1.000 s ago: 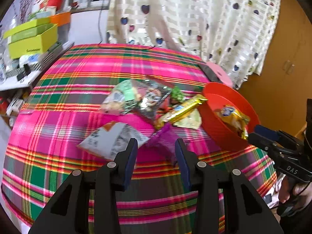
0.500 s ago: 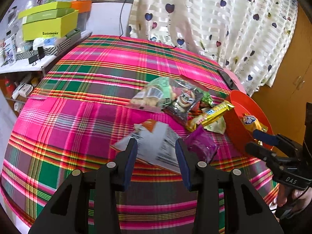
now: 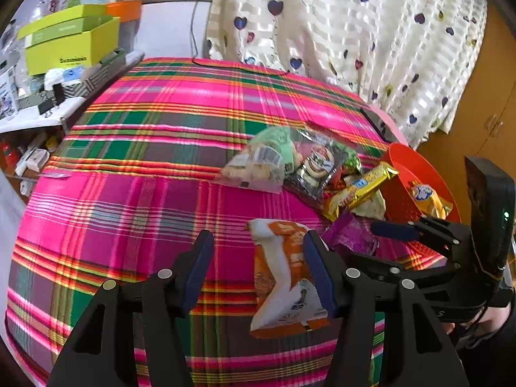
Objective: Organize snacks
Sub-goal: 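Grasp the white-and-orange bag with the left tool while the right tool grasps the purple packet, then carry the white-and-orange bag and purple packet over the red basket with both tools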
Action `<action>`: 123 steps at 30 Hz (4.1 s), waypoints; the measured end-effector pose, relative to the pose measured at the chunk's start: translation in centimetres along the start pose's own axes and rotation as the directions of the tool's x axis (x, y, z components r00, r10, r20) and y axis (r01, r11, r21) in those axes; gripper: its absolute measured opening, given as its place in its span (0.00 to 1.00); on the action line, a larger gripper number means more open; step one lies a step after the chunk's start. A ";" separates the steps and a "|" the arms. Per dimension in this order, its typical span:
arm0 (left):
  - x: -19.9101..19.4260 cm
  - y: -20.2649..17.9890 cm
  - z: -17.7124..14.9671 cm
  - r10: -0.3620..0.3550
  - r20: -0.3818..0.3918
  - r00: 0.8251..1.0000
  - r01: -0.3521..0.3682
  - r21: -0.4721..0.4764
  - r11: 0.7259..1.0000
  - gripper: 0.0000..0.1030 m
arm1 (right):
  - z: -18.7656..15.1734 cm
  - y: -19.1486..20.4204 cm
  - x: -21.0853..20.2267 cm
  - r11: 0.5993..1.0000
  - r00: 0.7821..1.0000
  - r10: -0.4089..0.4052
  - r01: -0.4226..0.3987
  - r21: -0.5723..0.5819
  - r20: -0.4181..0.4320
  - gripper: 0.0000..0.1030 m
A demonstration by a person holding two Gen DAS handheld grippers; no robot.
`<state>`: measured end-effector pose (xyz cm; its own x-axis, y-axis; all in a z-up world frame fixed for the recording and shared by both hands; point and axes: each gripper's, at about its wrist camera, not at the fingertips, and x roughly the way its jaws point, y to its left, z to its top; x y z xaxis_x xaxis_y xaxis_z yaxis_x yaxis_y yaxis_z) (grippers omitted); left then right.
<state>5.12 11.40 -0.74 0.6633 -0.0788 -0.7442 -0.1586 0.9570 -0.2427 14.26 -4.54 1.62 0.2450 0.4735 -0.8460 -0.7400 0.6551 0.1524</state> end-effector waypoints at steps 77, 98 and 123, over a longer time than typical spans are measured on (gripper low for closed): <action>-5.0 -15.2 3.2 -0.079 0.188 0.979 0.040 0.202 0.978 0.49 | -3.0 -5.0 -16.7 0.963 0.916 -0.250 0.202 0.177 0.314 0.33; -0.5 -18.9 4.0 -0.145 0.079 0.986 0.122 0.242 0.962 0.49 | -5.9 -11.6 -17.8 0.919 0.906 -0.323 0.231 0.320 0.272 0.33; 6.3 -25.3 3.4 -0.293 -0.170 0.941 0.332 0.300 0.894 0.49 | -7.7 -17.2 -14.7 0.877 0.928 -0.333 0.241 0.415 0.166 0.33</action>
<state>15.79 -12.36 2.81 0.5462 -0.4017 -0.7351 0.2984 0.9133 -0.2773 18.57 -27.36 7.48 0.5780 0.3187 -0.7512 -0.3299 0.9332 0.1421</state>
